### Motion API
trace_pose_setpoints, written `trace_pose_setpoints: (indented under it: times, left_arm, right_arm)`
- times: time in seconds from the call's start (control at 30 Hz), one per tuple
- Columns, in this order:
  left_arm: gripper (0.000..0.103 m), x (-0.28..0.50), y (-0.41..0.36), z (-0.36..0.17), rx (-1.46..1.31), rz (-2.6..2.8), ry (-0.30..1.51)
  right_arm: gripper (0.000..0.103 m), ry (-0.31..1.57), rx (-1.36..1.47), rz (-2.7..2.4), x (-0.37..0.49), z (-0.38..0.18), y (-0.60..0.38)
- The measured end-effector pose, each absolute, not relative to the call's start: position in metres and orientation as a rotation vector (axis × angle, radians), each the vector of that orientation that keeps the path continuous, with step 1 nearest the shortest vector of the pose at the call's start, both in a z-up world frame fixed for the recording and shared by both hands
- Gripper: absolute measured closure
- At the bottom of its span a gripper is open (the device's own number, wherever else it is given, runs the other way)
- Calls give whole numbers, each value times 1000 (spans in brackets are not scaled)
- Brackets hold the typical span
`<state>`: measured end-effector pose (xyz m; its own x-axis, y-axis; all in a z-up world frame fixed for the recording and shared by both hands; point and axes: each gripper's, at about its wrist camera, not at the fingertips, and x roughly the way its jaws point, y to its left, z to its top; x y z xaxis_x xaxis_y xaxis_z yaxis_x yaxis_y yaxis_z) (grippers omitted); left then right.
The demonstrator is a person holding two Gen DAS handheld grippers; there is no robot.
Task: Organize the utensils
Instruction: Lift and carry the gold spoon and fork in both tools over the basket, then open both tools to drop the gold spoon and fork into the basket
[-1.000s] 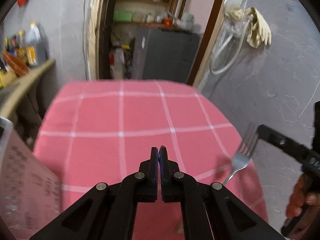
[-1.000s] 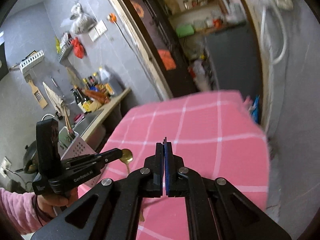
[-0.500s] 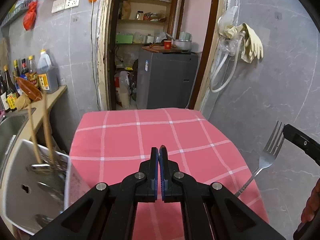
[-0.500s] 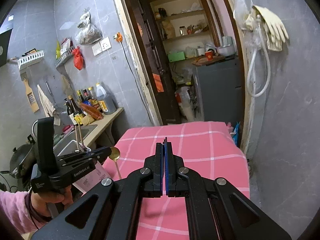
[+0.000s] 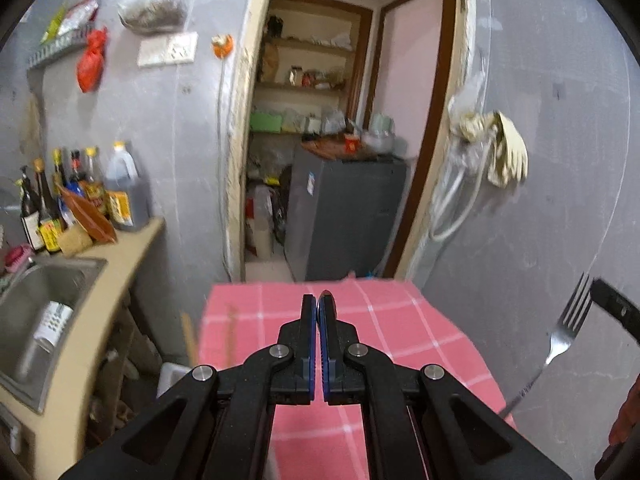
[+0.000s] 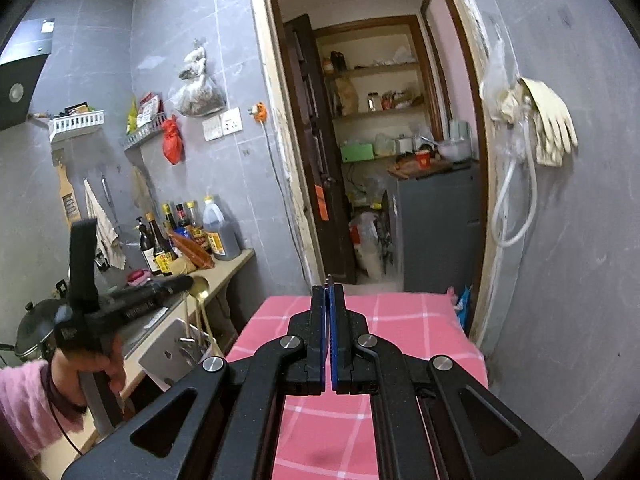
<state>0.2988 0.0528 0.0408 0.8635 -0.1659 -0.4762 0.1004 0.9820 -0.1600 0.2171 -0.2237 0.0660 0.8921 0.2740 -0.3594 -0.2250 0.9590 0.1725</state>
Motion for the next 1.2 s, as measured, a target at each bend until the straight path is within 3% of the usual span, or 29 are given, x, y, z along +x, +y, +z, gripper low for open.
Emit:
trace_pose_setpoints:
  times: [0.37, 0.7, 1.2]
  left_arm:
    - [101, 281, 118, 83, -52, -19, 407]
    - [101, 269, 139, 47, -35, 48, 415]
    - [100, 251, 122, 21, 70, -1, 398]
  right_arm:
    - [101, 343, 56, 411, 241, 82, -139]
    - [101, 356, -110, 511, 259, 64, -54]
    - [101, 470, -149, 589, 259, 38, -29]
